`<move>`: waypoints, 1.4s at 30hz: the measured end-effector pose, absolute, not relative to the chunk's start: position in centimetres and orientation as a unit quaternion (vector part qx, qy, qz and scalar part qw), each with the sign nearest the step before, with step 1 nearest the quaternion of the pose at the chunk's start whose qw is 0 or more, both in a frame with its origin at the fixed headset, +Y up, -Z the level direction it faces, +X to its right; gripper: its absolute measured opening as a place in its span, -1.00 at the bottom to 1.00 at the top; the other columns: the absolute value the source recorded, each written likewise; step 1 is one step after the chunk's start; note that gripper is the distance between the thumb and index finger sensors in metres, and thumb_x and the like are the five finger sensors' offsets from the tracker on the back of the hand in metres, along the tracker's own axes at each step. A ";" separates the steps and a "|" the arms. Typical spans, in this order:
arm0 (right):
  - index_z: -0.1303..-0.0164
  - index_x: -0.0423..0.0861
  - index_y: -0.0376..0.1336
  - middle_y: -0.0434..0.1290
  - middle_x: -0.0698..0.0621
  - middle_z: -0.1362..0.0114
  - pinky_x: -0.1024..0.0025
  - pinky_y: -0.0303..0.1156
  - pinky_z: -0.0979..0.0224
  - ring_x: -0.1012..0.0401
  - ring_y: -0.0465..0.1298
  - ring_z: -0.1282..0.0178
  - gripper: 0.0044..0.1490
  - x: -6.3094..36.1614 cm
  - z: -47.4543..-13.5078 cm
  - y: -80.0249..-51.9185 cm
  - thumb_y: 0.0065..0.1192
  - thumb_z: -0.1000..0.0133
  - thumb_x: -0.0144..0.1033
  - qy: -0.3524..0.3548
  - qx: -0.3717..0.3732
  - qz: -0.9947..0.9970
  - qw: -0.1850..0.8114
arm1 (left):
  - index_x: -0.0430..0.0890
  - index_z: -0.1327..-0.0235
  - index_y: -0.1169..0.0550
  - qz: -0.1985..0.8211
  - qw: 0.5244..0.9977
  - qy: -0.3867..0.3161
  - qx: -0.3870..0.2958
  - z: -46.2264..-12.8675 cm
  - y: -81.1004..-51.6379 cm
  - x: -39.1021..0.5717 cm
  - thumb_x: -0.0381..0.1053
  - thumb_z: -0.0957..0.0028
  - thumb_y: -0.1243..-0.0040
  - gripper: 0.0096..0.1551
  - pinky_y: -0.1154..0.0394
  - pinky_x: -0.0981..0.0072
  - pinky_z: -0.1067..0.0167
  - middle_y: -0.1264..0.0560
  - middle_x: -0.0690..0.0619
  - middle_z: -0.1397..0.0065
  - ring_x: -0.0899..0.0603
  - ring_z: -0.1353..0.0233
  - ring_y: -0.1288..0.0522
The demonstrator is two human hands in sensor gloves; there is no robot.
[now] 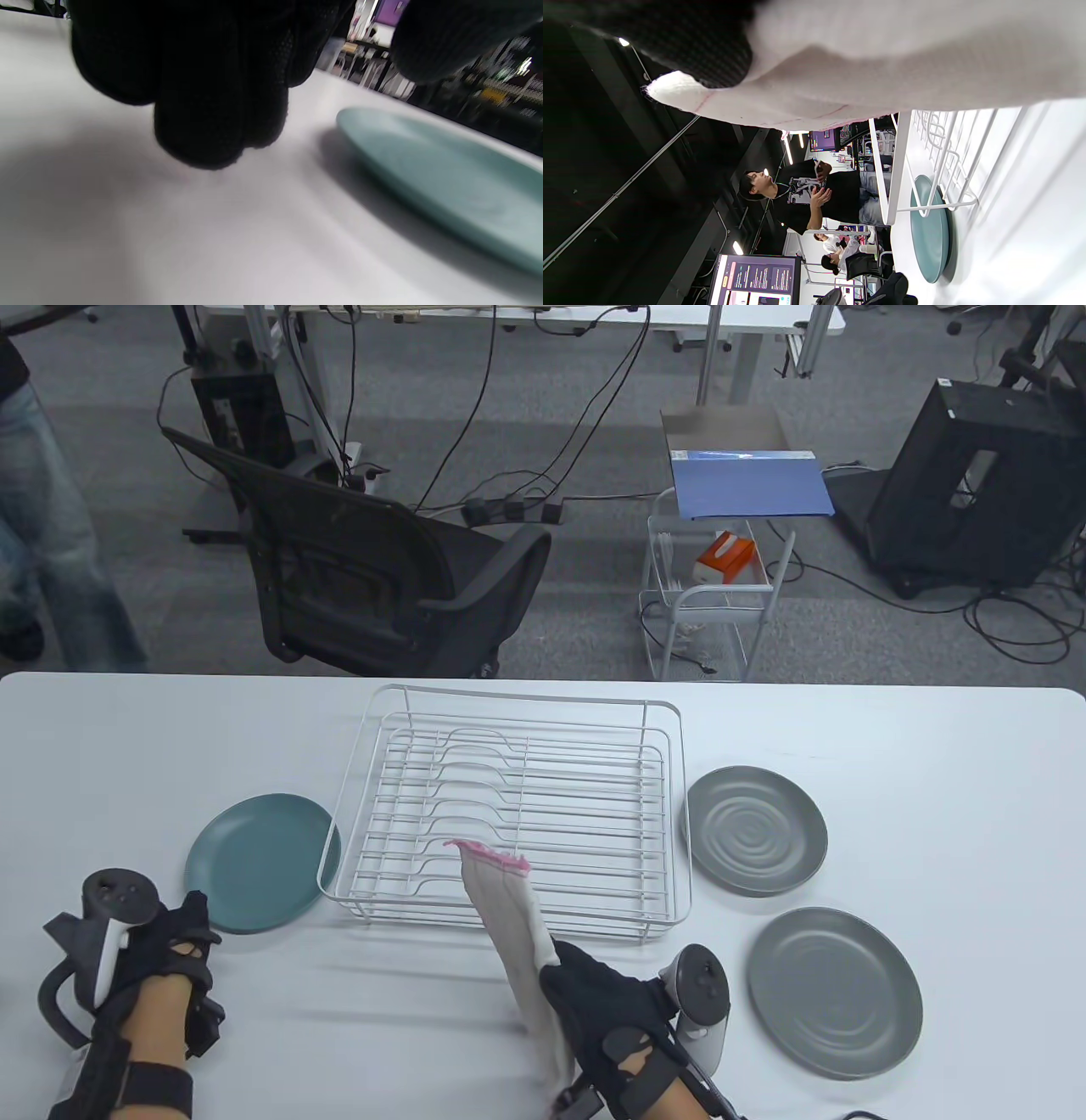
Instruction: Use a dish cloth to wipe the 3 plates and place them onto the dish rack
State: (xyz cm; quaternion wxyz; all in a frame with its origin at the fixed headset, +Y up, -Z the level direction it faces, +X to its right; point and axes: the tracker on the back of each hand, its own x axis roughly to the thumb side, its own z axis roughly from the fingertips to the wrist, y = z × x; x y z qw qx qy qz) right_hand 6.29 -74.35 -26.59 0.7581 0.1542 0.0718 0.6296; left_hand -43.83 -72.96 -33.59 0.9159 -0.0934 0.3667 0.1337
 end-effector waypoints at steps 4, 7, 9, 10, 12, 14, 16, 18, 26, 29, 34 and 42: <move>-0.28 -0.29 0.31 0.28 -0.34 -0.41 -0.27 0.19 -0.35 -0.29 0.25 -0.38 -0.32 6.2 -26.6 -74.4 0.26 -0.07 -0.13 0.074 0.154 0.631 0.757 | -0.18 -0.37 -0.42 0.125 0.906 0.386 -0.123 -35.5 -74.3 -43.6 0.51 -0.14 -0.17 -0.11 -0.59 -0.11 -0.02 -0.73 -0.11 -0.07 -0.13 0.17 -0.79; -0.28 -0.29 0.31 0.28 -0.34 -0.42 -0.27 0.19 -0.35 -0.29 0.25 -0.39 -0.32 6.1 -26.5 -74.4 0.26 -0.07 -0.13 0.078 0.156 0.628 0.758 | -0.17 -0.34 -0.45 0.105 0.908 0.389 -0.118 -36.6 -74.5 -43.3 0.53 -0.12 -0.19 -0.11 -0.60 -0.07 0.01 -0.74 -0.09 0.00 -0.10 0.23 -0.78; -0.28 -0.29 0.31 0.28 -0.34 -0.42 -0.27 0.19 -0.35 -0.29 0.24 -0.39 -0.32 6.0 -26.5 -74.4 0.26 -0.07 -0.13 0.081 0.158 0.629 0.757 | -0.17 -0.33 -0.45 0.102 0.907 0.390 -0.123 -37.2 -74.6 -43.1 0.52 -0.12 -0.20 -0.11 -0.60 -0.05 0.02 -0.74 -0.08 0.04 -0.07 0.25 -0.78; -0.28 -0.29 0.30 0.28 -0.34 -0.42 -0.27 0.19 -0.35 -0.29 0.24 -0.39 -0.32 6.0 -26.5 -74.4 0.26 -0.07 -0.13 0.081 0.159 0.630 0.756 | -0.16 -0.33 -0.46 0.101 0.907 0.389 -0.125 -37.6 -74.7 -43.0 0.52 -0.12 -0.22 -0.12 -0.61 -0.05 0.03 -0.75 -0.07 0.06 -0.06 0.27 -0.77; -0.28 -0.29 0.30 0.28 -0.34 -0.42 -0.27 0.19 -0.35 -0.29 0.24 -0.39 -0.32 5.9 -26.5 -74.5 0.26 -0.08 -0.13 0.083 0.159 0.630 0.756 | -0.14 -0.35 -0.44 0.105 0.905 0.388 -0.135 -38.1 -75.1 -42.9 0.51 -0.11 -0.27 -0.13 -0.60 -0.03 0.01 -0.73 -0.04 0.09 -0.04 0.27 -0.75; -0.28 -0.29 0.31 0.28 -0.34 -0.42 -0.27 0.19 -0.35 -0.29 0.24 -0.39 -0.32 5.8 -26.5 -74.5 0.26 -0.07 -0.13 0.085 0.161 0.631 0.754 | -0.11 -0.35 -0.41 0.138 0.896 0.400 -0.134 -38.2 -75.7 -42.9 0.37 -0.12 -0.36 -0.22 -0.60 -0.01 -0.02 -0.72 0.02 0.15 0.01 0.29 -0.73; -0.28 -0.29 0.31 0.28 -0.34 -0.42 -0.26 0.19 -0.35 -0.29 0.25 -0.39 -0.32 5.8 -26.5 -74.6 0.26 -0.08 -0.13 0.088 0.163 0.633 0.752 | -0.14 -0.31 -0.43 0.176 0.889 0.407 -0.114 -38.2 -76.0 -43.0 0.29 -0.09 -0.41 -0.26 -0.60 -0.02 0.02 -0.72 0.03 0.20 0.01 0.33 -0.72; -0.28 -0.29 0.32 0.28 -0.34 -0.42 -0.26 0.19 -0.35 -0.29 0.24 -0.39 -0.32 5.7 -26.5 -74.6 0.26 -0.08 -0.13 0.090 0.161 0.633 0.752 | -0.14 -0.28 -0.44 0.198 0.884 0.403 -0.130 -38.1 -76.1 -43.5 0.25 -0.09 -0.40 -0.31 -0.61 0.01 0.03 -0.73 0.06 0.21 0.02 0.34 -0.73; -0.28 -0.28 0.31 0.28 -0.34 -0.42 -0.27 0.19 -0.36 -0.29 0.24 -0.39 -0.32 5.4 -26.4 -74.6 0.26 -0.08 -0.13 0.092 0.163 0.638 0.747 | -0.21 -0.26 -0.31 0.486 0.783 0.387 -0.022 -34.6 -75.6 -46.3 0.04 -0.16 -0.26 -0.42 -0.63 -0.06 0.07 -0.70 -0.12 -0.03 -0.09 0.30 -0.80; -0.28 -0.29 0.31 0.28 -0.34 -0.42 -0.27 0.18 -0.35 -0.29 0.24 -0.39 -0.32 5.3 -26.4 -74.6 0.26 -0.08 -0.13 0.093 0.163 0.637 0.747 | -0.21 -0.26 -0.28 0.485 0.794 0.364 0.044 -33.3 -73.7 -46.3 0.02 -0.14 -0.21 -0.42 -0.65 -0.05 0.06 -0.71 -0.09 -0.06 -0.08 0.28 -0.84; -0.28 -0.28 0.31 0.28 -0.34 -0.42 -0.26 0.18 -0.35 -0.29 0.24 -0.39 -0.32 5.4 -26.3 -74.3 0.26 -0.08 -0.13 0.082 0.166 0.641 0.745 | -0.19 -0.32 -0.20 0.551 0.774 0.281 0.136 -30.7 -69.7 -44.8 -0.02 -0.16 -0.17 -0.40 -0.64 -0.05 0.03 -0.68 -0.09 -0.15 -0.09 0.25 -0.84; -0.28 -0.29 0.31 0.28 -0.34 -0.42 -0.27 0.18 -0.35 -0.30 0.24 -0.38 -0.32 6.0 -26.0 -73.7 0.27 -0.08 -0.12 0.042 0.162 0.647 0.743 | -0.14 -0.36 -0.23 0.607 0.771 0.120 0.153 -26.8 -66.3 -38.6 -0.04 -0.17 -0.18 -0.41 -0.61 -0.08 0.02 -0.69 -0.09 -0.18 -0.12 0.26 -0.82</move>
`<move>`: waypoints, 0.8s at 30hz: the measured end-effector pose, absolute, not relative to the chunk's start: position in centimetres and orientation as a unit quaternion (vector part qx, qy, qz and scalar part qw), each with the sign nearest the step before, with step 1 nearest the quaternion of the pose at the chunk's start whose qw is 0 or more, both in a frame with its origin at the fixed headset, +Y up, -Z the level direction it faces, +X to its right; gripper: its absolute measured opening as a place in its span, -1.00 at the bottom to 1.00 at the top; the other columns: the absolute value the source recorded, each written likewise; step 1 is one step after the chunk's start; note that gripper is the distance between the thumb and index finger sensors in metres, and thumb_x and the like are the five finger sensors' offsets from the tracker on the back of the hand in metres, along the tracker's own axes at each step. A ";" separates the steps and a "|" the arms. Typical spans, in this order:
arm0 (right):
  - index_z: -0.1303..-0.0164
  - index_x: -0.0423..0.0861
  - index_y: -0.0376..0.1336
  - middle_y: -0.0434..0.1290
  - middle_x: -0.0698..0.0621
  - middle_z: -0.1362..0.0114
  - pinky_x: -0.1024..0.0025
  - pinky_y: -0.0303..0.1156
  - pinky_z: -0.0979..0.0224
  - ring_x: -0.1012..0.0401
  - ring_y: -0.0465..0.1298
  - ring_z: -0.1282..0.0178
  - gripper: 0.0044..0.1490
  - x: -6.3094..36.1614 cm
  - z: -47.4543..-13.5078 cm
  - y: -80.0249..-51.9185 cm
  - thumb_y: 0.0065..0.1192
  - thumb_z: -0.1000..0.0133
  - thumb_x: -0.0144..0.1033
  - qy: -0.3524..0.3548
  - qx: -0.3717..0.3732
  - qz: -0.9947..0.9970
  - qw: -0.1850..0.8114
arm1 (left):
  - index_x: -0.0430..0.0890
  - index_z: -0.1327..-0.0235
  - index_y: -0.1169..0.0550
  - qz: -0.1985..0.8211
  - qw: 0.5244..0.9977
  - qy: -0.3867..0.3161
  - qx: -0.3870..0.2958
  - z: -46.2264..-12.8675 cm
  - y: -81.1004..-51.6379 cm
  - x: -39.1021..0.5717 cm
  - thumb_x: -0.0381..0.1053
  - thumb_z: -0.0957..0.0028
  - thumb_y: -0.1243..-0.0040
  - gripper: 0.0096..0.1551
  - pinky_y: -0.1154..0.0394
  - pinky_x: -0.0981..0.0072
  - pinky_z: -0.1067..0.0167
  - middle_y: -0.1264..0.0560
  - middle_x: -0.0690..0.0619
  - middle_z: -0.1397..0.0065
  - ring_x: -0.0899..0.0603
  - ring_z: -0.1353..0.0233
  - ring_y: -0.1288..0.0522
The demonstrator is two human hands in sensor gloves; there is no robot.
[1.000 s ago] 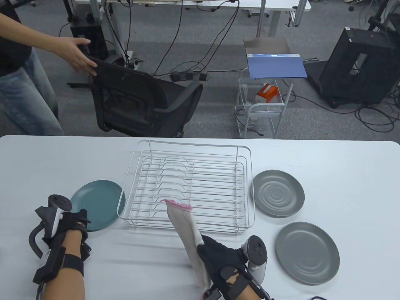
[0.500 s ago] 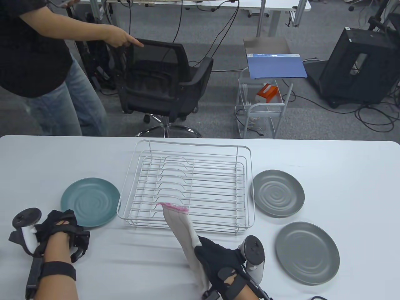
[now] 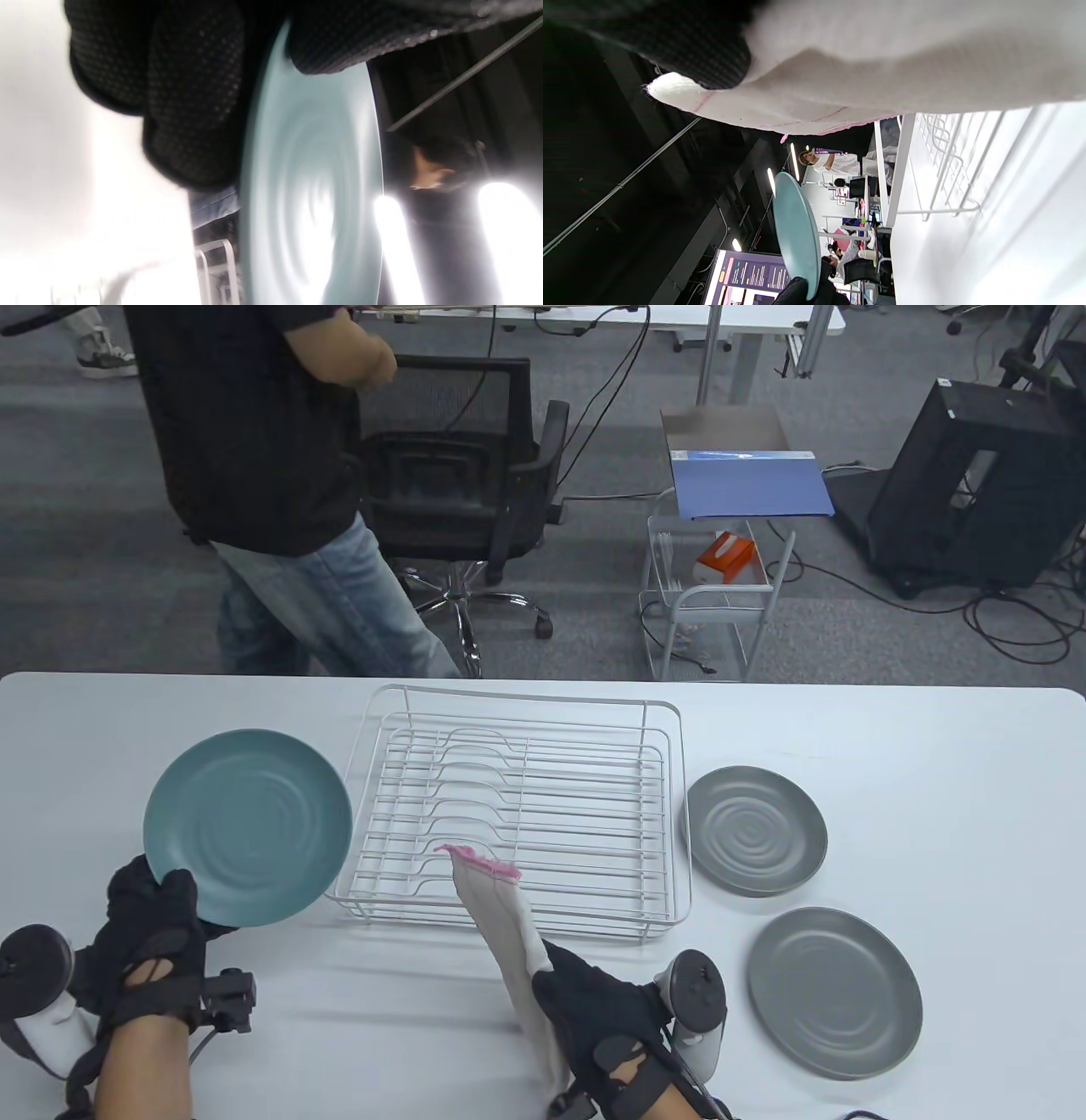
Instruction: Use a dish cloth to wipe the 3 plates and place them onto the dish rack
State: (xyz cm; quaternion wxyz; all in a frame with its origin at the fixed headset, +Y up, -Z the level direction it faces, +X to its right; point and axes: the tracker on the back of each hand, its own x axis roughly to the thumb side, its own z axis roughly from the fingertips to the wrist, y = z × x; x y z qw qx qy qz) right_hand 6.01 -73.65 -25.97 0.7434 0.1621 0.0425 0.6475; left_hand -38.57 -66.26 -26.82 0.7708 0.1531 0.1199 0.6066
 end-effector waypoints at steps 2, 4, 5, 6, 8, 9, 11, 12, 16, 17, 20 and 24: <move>-0.28 -0.28 0.31 0.28 -0.34 -0.42 -0.26 0.18 -0.35 -0.29 0.24 -0.38 -0.32 6.3 -25.9 -73.4 0.27 -0.08 -0.12 0.023 0.159 0.652 0.741 | -0.11 -0.37 -0.25 0.605 0.777 0.093 0.147 -26.3 -66.3 -36.7 -0.04 -0.17 -0.19 -0.42 -0.61 -0.08 0.02 -0.69 -0.09 -0.18 -0.13 0.26 -0.81; -0.28 -0.28 0.31 0.28 -0.33 -0.42 -0.26 0.19 -0.35 -0.29 0.24 -0.38 -0.32 6.5 -25.7 -73.1 0.27 -0.08 -0.11 0.008 0.155 0.645 0.748 | -0.05 -0.38 -0.26 0.605 0.781 0.078 0.137 -26.0 -66.8 -35.1 -0.04 -0.17 -0.20 -0.43 -0.60 -0.08 0.00 -0.68 -0.06 -0.21 -0.14 0.24 -0.81; -0.28 -0.29 0.31 0.27 -0.34 -0.42 -0.27 0.17 -0.35 -0.30 0.23 -0.39 -0.32 6.6 -25.6 -73.0 0.27 -0.08 -0.12 0.001 0.154 0.639 0.754 | -0.02 -0.39 -0.26 0.605 0.781 0.074 0.133 -26.0 -67.1 -34.4 -0.03 -0.17 -0.20 -0.43 -0.60 -0.09 -0.01 -0.68 -0.05 -0.22 -0.14 0.23 -0.81; -0.28 -0.29 0.30 0.26 -0.34 -0.42 -0.27 0.16 -0.36 -0.30 0.21 -0.39 -0.32 6.7 -25.4 -72.7 0.27 -0.08 -0.13 -0.014 0.155 0.635 0.756 | -0.01 -0.39 -0.26 0.604 0.785 0.066 0.124 -25.9 -67.5 -33.5 -0.03 -0.18 -0.20 -0.44 -0.60 -0.08 -0.01 -0.67 -0.05 -0.23 -0.14 0.22 -0.81; -0.28 -0.29 0.30 0.25 -0.34 -0.43 -0.28 0.15 -0.36 -0.30 0.20 -0.39 -0.32 7.0 -25.1 -71.9 0.27 -0.08 -0.13 -0.051 0.163 0.647 0.743 | 0.01 -0.40 -0.27 0.589 0.799 0.056 0.111 -25.8 -68.1 -32.0 -0.03 -0.18 -0.20 -0.44 -0.61 -0.08 -0.01 -0.67 -0.05 -0.24 -0.13 0.23 -0.82; -0.28 -0.29 0.30 0.25 -0.34 -0.43 -0.28 0.15 -0.36 -0.30 0.20 -0.40 -0.32 7.1 -24.8 -71.5 0.27 -0.08 -0.13 -0.076 0.169 0.659 0.729 | 0.00 -0.39 -0.28 0.580 0.806 0.051 0.105 -25.6 -68.3 -31.4 -0.03 -0.18 -0.20 -0.45 -0.61 -0.08 0.00 -0.67 -0.06 -0.23 -0.14 0.23 -0.82; -0.28 -0.29 0.30 0.25 -0.33 -0.43 -0.28 0.14 -0.36 -0.30 0.19 -0.40 -0.32 7.0 -24.2 -70.6 0.27 -0.08 -0.13 -0.118 0.184 0.688 0.693 | 0.00 -0.39 -0.28 0.569 0.815 0.042 0.098 -25.4 -68.6 -30.6 -0.03 -0.18 -0.20 -0.45 -0.61 -0.08 0.01 -0.67 -0.08 -0.23 -0.14 0.24 -0.82; -0.28 -0.29 0.30 0.24 -0.34 -0.43 -0.28 0.13 -0.36 -0.30 0.18 -0.40 -0.32 6.9 -23.9 -70.3 0.27 -0.08 -0.13 -0.131 0.190 0.700 0.676 | -0.01 -0.39 -0.28 0.567 0.817 0.039 0.096 -25.3 -68.7 -30.3 -0.03 -0.18 -0.20 -0.45 -0.61 -0.08 0.01 -0.67 -0.09 -0.23 -0.14 0.25 -0.82; -0.26 -0.30 0.32 0.26 -0.33 -0.42 -0.27 0.11 -0.37 -0.30 0.15 -0.41 -0.32 5.6 -22.4 -69.3 0.28 -0.07 -0.13 -0.180 0.207 0.777 0.567 | -0.02 -0.40 -0.26 0.575 0.816 0.019 0.058 -25.1 -69.6 -28.7 -0.04 -0.19 -0.19 -0.44 -0.61 -0.09 0.00 -0.65 -0.13 -0.25 -0.15 0.23 -0.83; -0.26 -0.30 0.32 0.27 -0.33 -0.42 -0.27 0.10 -0.37 -0.29 0.14 -0.42 -0.32 5.0 -22.1 -69.2 0.29 -0.07 -0.13 -0.190 0.213 0.800 0.529 | -0.01 -0.40 -0.25 0.574 0.818 0.011 0.042 -25.2 -69.8 -28.2 -0.04 -0.20 -0.18 -0.44 -0.62 -0.08 -0.01 -0.65 -0.12 -0.26 -0.14 0.23 -0.83; -0.25 -0.27 0.33 0.26 -0.29 -0.43 -0.21 0.07 -0.39 -0.24 0.09 -0.44 -0.33 3.4 -21.7 -69.7 0.28 -0.06 -0.11 -0.165 0.221 0.835 0.477 | -0.01 -0.41 -0.24 0.576 0.817 -0.011 0.023 -25.3 -69.9 -27.1 -0.03 -0.21 -0.17 -0.44 -0.61 -0.07 -0.03 -0.63 -0.13 -0.28 -0.14 0.20 -0.83; -0.25 -0.31 0.34 0.25 -0.32 -0.43 -0.20 0.00 -0.39 -0.22 0.03 -0.44 -0.34 1.6 -21.5 -70.8 0.32 -0.06 -0.17 -0.109 0.207 0.853 0.467 | -0.02 -0.42 -0.21 0.570 0.820 -0.057 0.009 -25.1 -69.6 -25.9 -0.02 -0.23 -0.17 -0.42 -0.59 -0.09 -0.07 -0.60 -0.15 -0.32 -0.17 0.16 -0.82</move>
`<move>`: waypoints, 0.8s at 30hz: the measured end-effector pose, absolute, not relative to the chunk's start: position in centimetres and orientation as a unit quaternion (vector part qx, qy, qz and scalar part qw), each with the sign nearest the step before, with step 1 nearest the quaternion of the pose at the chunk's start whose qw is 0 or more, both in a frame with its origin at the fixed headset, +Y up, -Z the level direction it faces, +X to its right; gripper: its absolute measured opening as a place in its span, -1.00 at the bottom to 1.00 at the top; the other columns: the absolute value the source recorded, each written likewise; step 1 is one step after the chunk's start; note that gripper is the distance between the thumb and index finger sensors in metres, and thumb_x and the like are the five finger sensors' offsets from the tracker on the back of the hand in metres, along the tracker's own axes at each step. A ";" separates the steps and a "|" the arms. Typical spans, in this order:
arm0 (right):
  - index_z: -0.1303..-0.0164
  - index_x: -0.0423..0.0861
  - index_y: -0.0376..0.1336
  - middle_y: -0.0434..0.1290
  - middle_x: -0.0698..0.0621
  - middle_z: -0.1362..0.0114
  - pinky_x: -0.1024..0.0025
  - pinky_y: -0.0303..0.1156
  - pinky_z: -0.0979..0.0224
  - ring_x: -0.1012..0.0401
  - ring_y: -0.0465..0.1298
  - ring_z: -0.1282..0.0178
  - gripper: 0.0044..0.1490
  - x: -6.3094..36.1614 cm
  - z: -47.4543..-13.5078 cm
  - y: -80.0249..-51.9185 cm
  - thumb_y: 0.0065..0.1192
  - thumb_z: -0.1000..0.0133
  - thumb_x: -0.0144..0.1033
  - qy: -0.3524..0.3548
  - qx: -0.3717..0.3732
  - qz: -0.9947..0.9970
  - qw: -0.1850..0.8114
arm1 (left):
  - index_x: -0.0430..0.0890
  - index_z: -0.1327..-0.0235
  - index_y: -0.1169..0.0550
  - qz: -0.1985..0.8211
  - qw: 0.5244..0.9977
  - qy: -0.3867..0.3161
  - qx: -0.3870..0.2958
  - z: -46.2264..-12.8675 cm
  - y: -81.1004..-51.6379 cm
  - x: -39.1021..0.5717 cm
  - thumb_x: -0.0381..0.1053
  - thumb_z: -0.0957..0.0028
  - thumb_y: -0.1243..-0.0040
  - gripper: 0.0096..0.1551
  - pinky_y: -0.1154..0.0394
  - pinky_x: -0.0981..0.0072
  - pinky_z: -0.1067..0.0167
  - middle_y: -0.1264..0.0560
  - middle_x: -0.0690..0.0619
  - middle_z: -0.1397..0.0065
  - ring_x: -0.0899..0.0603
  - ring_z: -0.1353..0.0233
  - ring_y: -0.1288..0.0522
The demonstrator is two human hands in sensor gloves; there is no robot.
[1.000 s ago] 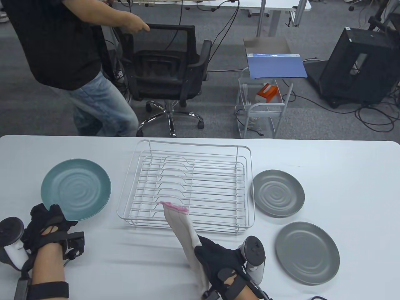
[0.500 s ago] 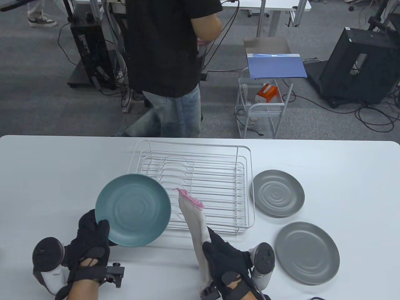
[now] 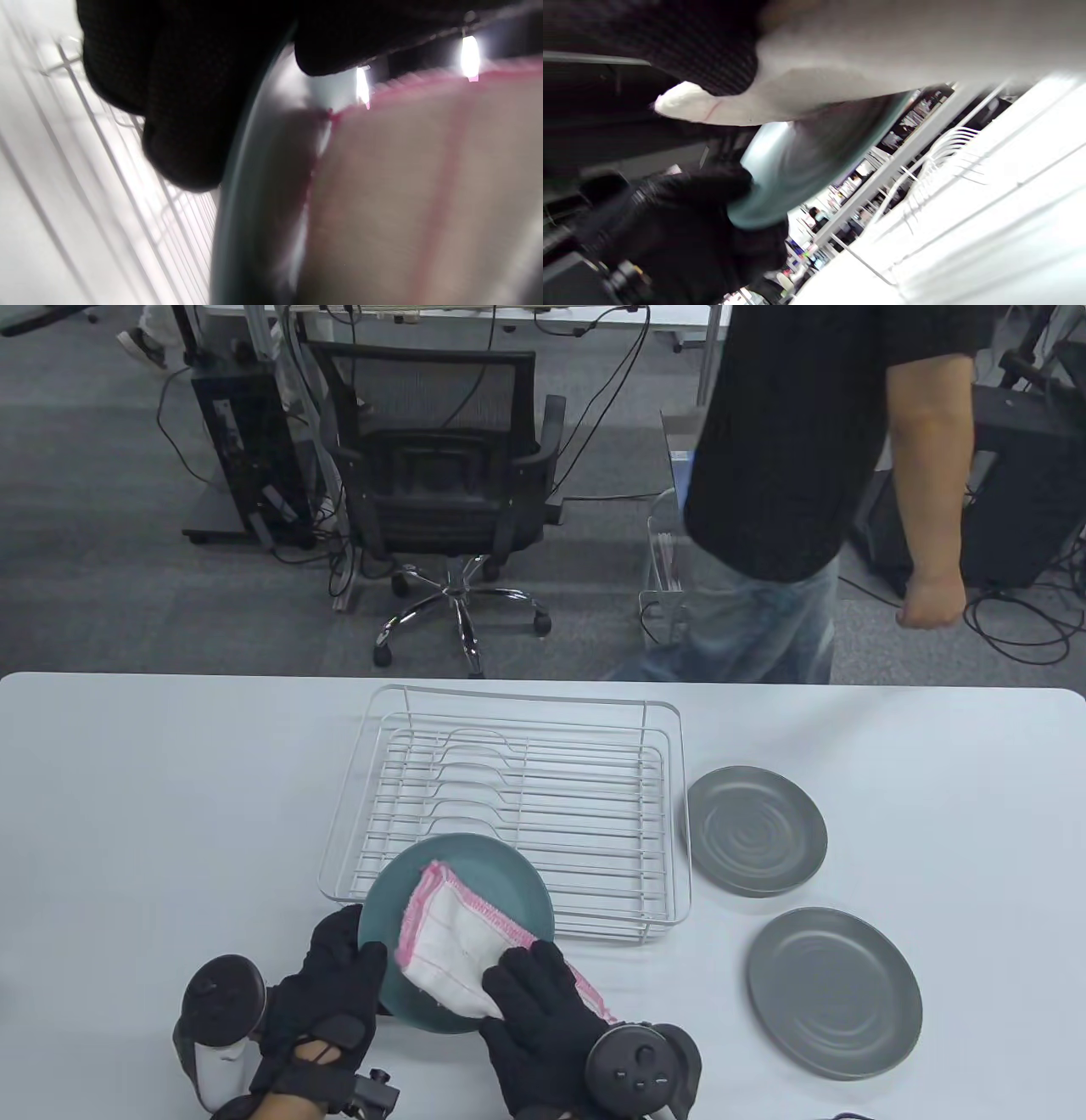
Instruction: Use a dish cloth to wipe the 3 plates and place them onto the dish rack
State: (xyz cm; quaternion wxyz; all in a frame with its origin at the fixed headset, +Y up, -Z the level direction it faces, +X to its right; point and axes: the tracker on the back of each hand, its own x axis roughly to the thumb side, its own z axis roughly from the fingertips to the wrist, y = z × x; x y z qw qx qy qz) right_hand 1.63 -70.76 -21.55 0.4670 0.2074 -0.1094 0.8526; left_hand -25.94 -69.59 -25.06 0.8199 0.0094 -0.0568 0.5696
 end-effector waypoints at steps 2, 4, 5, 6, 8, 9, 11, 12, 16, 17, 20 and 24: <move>-0.26 -0.29 0.34 0.24 -0.30 -0.43 -0.18 -0.01 -0.39 -0.20 0.02 -0.44 -0.34 1.4 -21.7 -71.0 0.31 -0.06 -0.16 -0.100 0.200 0.877 0.425 | -0.04 -0.43 -0.20 0.560 0.825 -0.078 0.010 -25.0 -69.3 -25.5 -0.04 -0.22 -0.18 -0.41 -0.58 -0.11 -0.09 -0.59 -0.15 -0.34 -0.20 0.13 -0.82; -0.26 -0.29 0.33 0.23 -0.30 -0.43 -0.18 -0.02 -0.39 -0.19 0.02 -0.44 -0.35 1.5 -21.9 -71.1 0.30 -0.07 -0.16 -0.110 0.189 0.885 0.412 | -0.07 -0.44 -0.17 0.557 0.825 -0.098 -0.002 -24.8 -69.1 -24.9 -0.05 -0.22 -0.18 -0.38 -0.58 -0.12 -0.11 -0.57 -0.17 -0.36 -0.22 0.10 -0.82; -0.26 -0.29 0.33 0.22 -0.30 -0.43 -0.18 -0.02 -0.39 -0.19 0.01 -0.44 -0.34 1.7 -22.0 -71.1 0.30 -0.07 -0.16 -0.108 0.181 0.887 0.410 | -0.09 -0.44 -0.16 0.562 0.821 -0.102 -0.010 -24.7 -69.1 -24.6 -0.06 -0.22 -0.18 -0.37 -0.58 -0.12 -0.11 -0.56 -0.19 -0.37 -0.23 0.09 -0.82; -0.27 -0.28 0.32 0.21 -0.30 -0.44 -0.19 -0.02 -0.39 -0.20 0.01 -0.44 -0.34 1.7 -22.0 -71.0 0.29 -0.07 -0.16 -0.104 0.176 0.891 0.406 | -0.09 -0.45 -0.15 0.562 0.820 -0.107 -0.016 -24.7 -69.0 -24.3 -0.07 -0.22 -0.17 -0.36 -0.58 -0.13 -0.12 -0.55 -0.20 -0.38 -0.24 0.09 -0.82; -0.28 -0.27 0.31 0.19 -0.30 -0.43 -0.20 0.00 -0.38 -0.21 0.01 -0.43 -0.34 2.0 -22.0 -71.0 0.28 -0.08 -0.14 -0.103 0.160 0.905 0.382 | -0.12 -0.46 -0.13 0.547 0.826 -0.136 -0.032 -24.6 -68.9 -23.6 -0.08 -0.21 -0.17 -0.33 -0.57 -0.13 -0.14 -0.53 -0.21 -0.41 -0.25 0.06 -0.82; -0.28 -0.27 0.31 0.18 -0.29 -0.43 -0.21 0.01 -0.38 -0.21 0.02 -0.43 -0.34 2.0 -22.0 -71.0 0.27 -0.08 -0.14 -0.107 0.152 0.907 0.378 | -0.12 -0.47 -0.12 0.541 0.827 -0.146 -0.036 -24.7 -68.9 -23.4 -0.09 -0.21 -0.17 -0.32 -0.57 -0.14 -0.15 -0.52 -0.21 -0.42 -0.25 0.05 -0.82; -0.29 -0.27 0.29 0.16 -0.30 -0.43 -0.22 0.01 -0.37 -0.22 0.00 -0.42 -0.33 2.3 -22.1 -71.1 0.26 -0.08 -0.14 -0.113 0.138 0.907 0.383 | -0.12 -0.49 -0.10 0.533 0.828 -0.169 -0.047 -24.6 -68.8 -22.9 -0.10 -0.20 -0.18 -0.29 -0.56 -0.14 -0.17 -0.50 -0.21 -0.45 -0.27 0.02 -0.82; -0.29 -0.27 0.28 0.14 -0.30 -0.43 -0.22 0.01 -0.37 -0.22 -0.01 -0.42 -0.33 2.5 -22.3 -71.2 0.25 -0.09 -0.14 -0.115 0.132 0.905 0.388 | -0.12 -0.50 -0.09 0.529 0.827 -0.181 -0.055 -24.6 -68.8 -22.6 -0.11 -0.19 -0.19 -0.27 -0.56 -0.15 -0.18 -0.49 -0.21 -0.46 -0.28 0.01 -0.81; -0.32 -0.27 0.22 0.08 -0.30 -0.45 -0.22 -0.03 -0.38 -0.21 -0.07 -0.42 -0.33 3.2 -22.7 -71.2 0.22 -0.09 -0.17 -0.116 0.113 0.889 0.429 | -0.08 -0.54 -0.02 0.509 0.828 -0.223 -0.078 -24.6 -68.9 -21.7 -0.12 -0.17 -0.21 -0.19 -0.54 -0.16 -0.22 -0.45 -0.20 -0.51 -0.30 -0.05 -0.80; -0.32 -0.27 0.22 0.07 -0.30 -0.45 -0.22 -0.03 -0.38 -0.21 -0.08 -0.42 -0.33 3.5 -22.8 -71.2 0.22 -0.09 -0.18 -0.120 0.109 0.884 0.438 | -0.07 -0.55 -0.01 0.501 0.829 -0.233 -0.084 -24.6 -68.9 -21.4 -0.12 -0.17 -0.21 -0.17 -0.54 -0.17 -0.23 -0.43 -0.20 -0.52 -0.30 -0.07 -0.79; -0.33 -0.27 0.20 0.04 -0.29 -0.45 -0.22 -0.04 -0.38 -0.21 -0.11 -0.41 -0.33 4.3 -22.9 -70.8 0.21 -0.09 -0.18 -0.137 0.101 0.868 0.466 | -0.04 -0.56 0.02 0.496 0.823 -0.258 -0.099 -24.4 -69.2 -20.6 -0.13 -0.17 -0.23 -0.13 -0.53 -0.19 -0.24 -0.42 -0.21 -0.53 -0.32 -0.09 -0.79; -0.34 -0.25 0.19 0.01 -0.26 -0.45 -0.19 -0.08 -0.38 -0.18 -0.15 -0.40 -0.33 5.2 -22.4 -69.6 0.21 -0.09 -0.18 -0.190 0.119 0.841 0.492 | 0.00 -0.57 0.07 0.487 0.813 -0.288 -0.135 -24.1 -69.6 -19.0 -0.11 -0.18 -0.23 -0.10 -0.53 -0.17 -0.25 -0.39 -0.20 -0.56 -0.30 -0.11 -0.79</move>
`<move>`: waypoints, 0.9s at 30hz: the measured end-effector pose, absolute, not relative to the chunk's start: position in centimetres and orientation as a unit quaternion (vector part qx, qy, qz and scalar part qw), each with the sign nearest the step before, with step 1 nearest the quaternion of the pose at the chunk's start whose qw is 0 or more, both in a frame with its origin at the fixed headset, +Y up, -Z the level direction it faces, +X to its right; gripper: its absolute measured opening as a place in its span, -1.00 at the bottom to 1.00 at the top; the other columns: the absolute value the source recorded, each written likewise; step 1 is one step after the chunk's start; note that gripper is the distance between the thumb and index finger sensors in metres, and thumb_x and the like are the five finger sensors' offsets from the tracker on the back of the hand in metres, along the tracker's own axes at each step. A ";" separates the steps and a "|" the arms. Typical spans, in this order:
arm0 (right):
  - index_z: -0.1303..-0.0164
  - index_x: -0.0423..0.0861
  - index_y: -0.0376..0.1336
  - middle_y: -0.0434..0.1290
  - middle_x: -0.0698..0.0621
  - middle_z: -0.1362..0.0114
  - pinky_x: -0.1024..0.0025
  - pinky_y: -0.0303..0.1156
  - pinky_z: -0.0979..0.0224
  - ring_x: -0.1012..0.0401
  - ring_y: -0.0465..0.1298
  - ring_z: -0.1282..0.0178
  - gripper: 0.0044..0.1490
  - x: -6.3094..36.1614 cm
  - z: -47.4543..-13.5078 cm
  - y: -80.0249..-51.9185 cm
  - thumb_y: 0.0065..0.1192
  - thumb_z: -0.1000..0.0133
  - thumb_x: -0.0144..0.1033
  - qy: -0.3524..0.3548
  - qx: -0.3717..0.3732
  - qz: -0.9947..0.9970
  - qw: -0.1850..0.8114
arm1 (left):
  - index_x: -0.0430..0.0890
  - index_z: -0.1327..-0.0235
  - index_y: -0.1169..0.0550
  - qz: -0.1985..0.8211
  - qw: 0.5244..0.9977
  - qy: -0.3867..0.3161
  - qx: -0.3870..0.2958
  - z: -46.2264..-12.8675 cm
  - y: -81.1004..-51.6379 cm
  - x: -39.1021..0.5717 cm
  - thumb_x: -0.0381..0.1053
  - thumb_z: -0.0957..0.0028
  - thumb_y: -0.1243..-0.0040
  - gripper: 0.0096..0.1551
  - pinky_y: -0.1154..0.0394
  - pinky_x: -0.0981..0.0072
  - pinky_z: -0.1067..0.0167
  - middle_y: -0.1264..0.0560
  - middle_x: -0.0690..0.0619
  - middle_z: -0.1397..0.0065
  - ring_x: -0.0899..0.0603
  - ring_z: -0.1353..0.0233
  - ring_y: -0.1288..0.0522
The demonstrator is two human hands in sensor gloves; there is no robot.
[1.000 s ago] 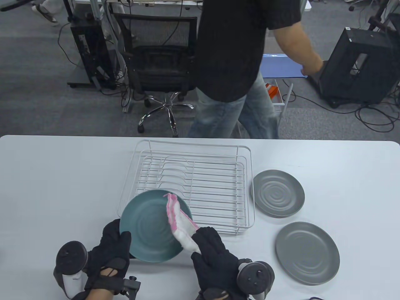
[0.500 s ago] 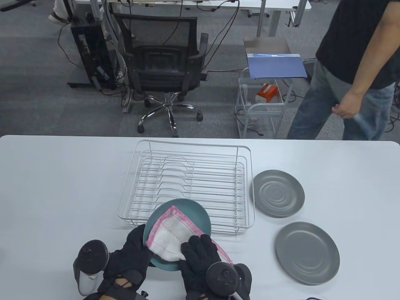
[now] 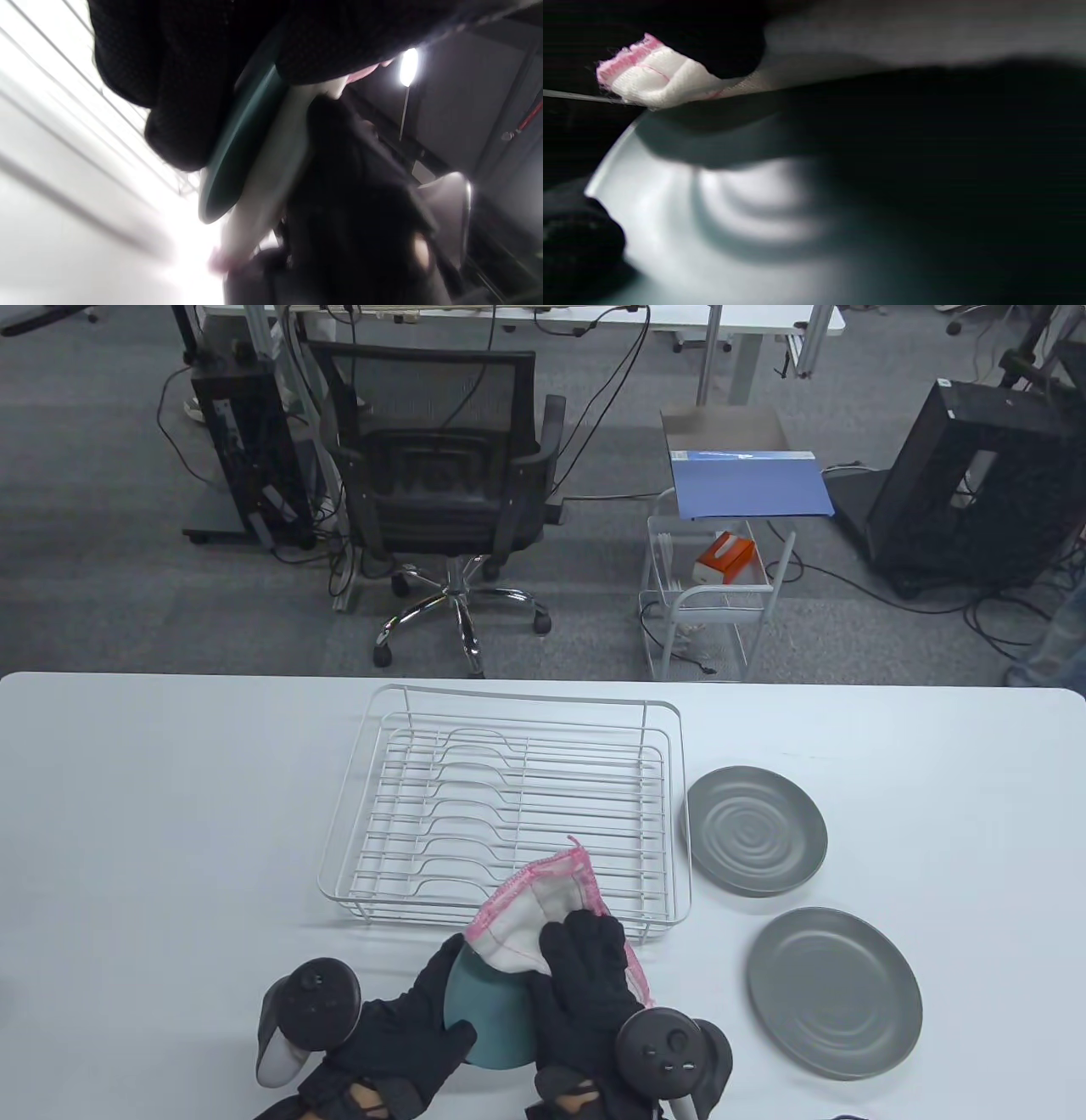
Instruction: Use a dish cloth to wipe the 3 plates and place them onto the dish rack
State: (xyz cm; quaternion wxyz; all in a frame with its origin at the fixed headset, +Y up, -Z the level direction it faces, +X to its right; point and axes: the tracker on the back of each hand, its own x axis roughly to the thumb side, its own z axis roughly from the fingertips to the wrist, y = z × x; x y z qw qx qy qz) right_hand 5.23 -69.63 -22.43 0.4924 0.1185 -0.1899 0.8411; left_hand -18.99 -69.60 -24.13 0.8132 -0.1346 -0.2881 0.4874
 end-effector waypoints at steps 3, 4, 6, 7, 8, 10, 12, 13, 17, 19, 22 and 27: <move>-0.34 -0.22 0.20 0.01 -0.23 -0.46 -0.19 -0.07 -0.39 -0.17 -0.14 -0.42 -0.33 5.1 -21.8 -69.1 0.22 -0.09 -0.17 -0.209 0.145 0.823 0.508 | 0.00 -0.56 0.09 0.485 0.808 -0.303 -0.142 -23.9 -70.0 -18.1 -0.11 -0.18 -0.22 -0.08 -0.54 -0.14 -0.25 -0.38 -0.19 -0.57 -0.28 -0.10 -0.79; -0.34 -0.22 0.21 0.02 -0.22 -0.46 -0.19 -0.06 -0.40 -0.17 -0.13 -0.42 -0.33 4.9 -21.7 -69.0 0.22 -0.08 -0.17 -0.212 0.158 0.816 0.514 | 0.01 -0.56 0.10 0.480 0.809 -0.306 -0.146 -23.9 -70.1 -17.9 -0.11 -0.18 -0.21 -0.08 -0.54 -0.14 -0.27 -0.37 -0.17 -0.58 -0.27 -0.12 -0.79; -0.32 -0.21 0.23 0.05 -0.21 -0.46 -0.19 -0.05 -0.41 -0.17 -0.10 -0.43 -0.33 4.3 -21.6 -69.1 0.24 -0.06 -0.16 -0.212 0.184 0.806 0.521 | 0.01 -0.56 0.11 0.472 0.815 -0.305 -0.140 -23.9 -70.2 -18.0 -0.11 -0.19 -0.21 -0.08 -0.54 -0.13 -0.27 -0.37 -0.17 -0.58 -0.27 -0.12 -0.79; -0.32 -0.20 0.24 0.06 -0.20 -0.46 -0.17 -0.05 -0.41 -0.16 -0.10 -0.44 -0.33 4.0 -21.6 -69.2 0.25 -0.05 -0.16 -0.207 0.199 0.801 0.525 | 0.02 -0.56 0.10 0.469 0.819 -0.304 -0.135 -23.9 -70.2 -18.0 -0.11 -0.18 -0.21 -0.08 -0.54 -0.13 -0.27 -0.37 -0.17 -0.58 -0.26 -0.12 -0.79; -0.32 -0.20 0.24 0.06 -0.19 -0.47 -0.16 -0.06 -0.42 -0.15 -0.10 -0.45 -0.33 3.7 -21.7 -69.3 0.25 -0.05 -0.16 -0.198 0.218 0.795 0.531 | 0.02 -0.56 0.10 0.466 0.821 -0.302 -0.131 -24.0 -70.2 -18.1 -0.11 -0.18 -0.21 -0.08 -0.54 -0.13 -0.27 -0.37 -0.16 -0.59 -0.26 -0.12 -0.79; -0.33 -0.19 0.24 0.05 -0.18 -0.48 -0.14 -0.08 -0.42 -0.12 -0.12 -0.46 -0.33 3.0 -21.7 -69.5 0.25 -0.05 -0.16 -0.173 0.254 0.780 0.545 | 0.03 -0.56 0.10 0.466 0.824 -0.296 -0.125 -24.1 -70.2 -18.3 -0.11 -0.19 -0.21 -0.08 -0.53 -0.13 -0.28 -0.36 -0.15 -0.59 -0.27 -0.13 -0.79; -0.34 -0.19 0.23 0.04 -0.18 -0.49 -0.12 -0.11 -0.43 -0.11 -0.14 -0.47 -0.33 2.3 -21.7 -69.8 0.23 -0.06 -0.17 -0.144 0.286 0.762 0.563 | 0.04 -0.57 0.11 0.465 0.828 -0.290 -0.115 -24.1 -70.2 -18.4 -0.11 -0.19 -0.20 -0.08 -0.53 -0.14 -0.29 -0.36 -0.14 -0.60 -0.27 -0.14 -0.78; -0.34 -0.19 0.23 0.05 -0.17 -0.50 -0.11 -0.11 -0.43 -0.10 -0.14 -0.47 -0.33 2.0 -21.7 -69.9 0.23 -0.06 -0.17 -0.129 0.297 0.752 0.574 | 0.05 -0.57 0.11 0.468 0.829 -0.286 -0.111 -24.1 -70.2 -18.6 -0.11 -0.19 -0.20 -0.09 -0.52 -0.14 -0.29 -0.35 -0.13 -0.61 -0.27 -0.15 -0.78; -0.33 -0.20 0.25 0.09 -0.18 -0.49 -0.11 -0.09 -0.43 -0.08 -0.11 -0.48 -0.34 1.3 -21.9 -70.6 0.23 -0.06 -0.17 -0.064 0.320 0.720 0.612 | 0.08 -0.57 0.09 0.478 0.832 -0.270 -0.083 -24.3 -69.8 -19.4 -0.12 -0.19 -0.19 -0.10 -0.51 -0.16 -0.31 -0.34 -0.10 -0.62 -0.28 -0.17 -0.77; -0.32 -0.21 0.26 0.12 -0.19 -0.49 -0.12 -0.06 -0.43 -0.09 -0.09 -0.48 -0.34 1.2 -22.1 -71.0 0.23 -0.07 -0.16 -0.041 0.313 0.713 0.626 | 0.10 -0.58 0.08 0.487 0.831 -0.261 -0.067 -24.4 -69.6 -20.0 -0.13 -0.19 -0.20 -0.10 -0.50 -0.17 -0.31 -0.34 -0.09 -0.63 -0.29 -0.17 -0.76; -0.32 -0.23 0.26 0.15 -0.22 -0.48 -0.15 0.00 -0.42 -0.10 -0.05 -0.47 -0.33 1.4 -22.5 -71.6 0.22 -0.07 -0.15 -0.014 0.290 0.712 0.639 | 0.11 -0.58 0.06 0.501 0.828 -0.248 -0.040 -24.4 -69.3 -21.0 -0.13 -0.18 -0.20 -0.11 -0.50 -0.18 -0.31 -0.35 -0.08 -0.62 -0.30 -0.16 -0.76; -0.31 -0.25 0.27 0.15 -0.23 -0.46 -0.15 0.00 -0.41 -0.14 -0.04 -0.46 -0.34 2.0 -23.1 -72.1 0.23 -0.08 -0.16 -0.009 0.254 0.763 0.594 | 0.12 -0.58 0.02 0.496 0.834 -0.241 -0.006 -24.4 -68.7 -21.9 -0.13 -0.17 -0.22 -0.12 -0.49 -0.20 -0.30 -0.37 -0.08 -0.62 -0.32 -0.16 -0.76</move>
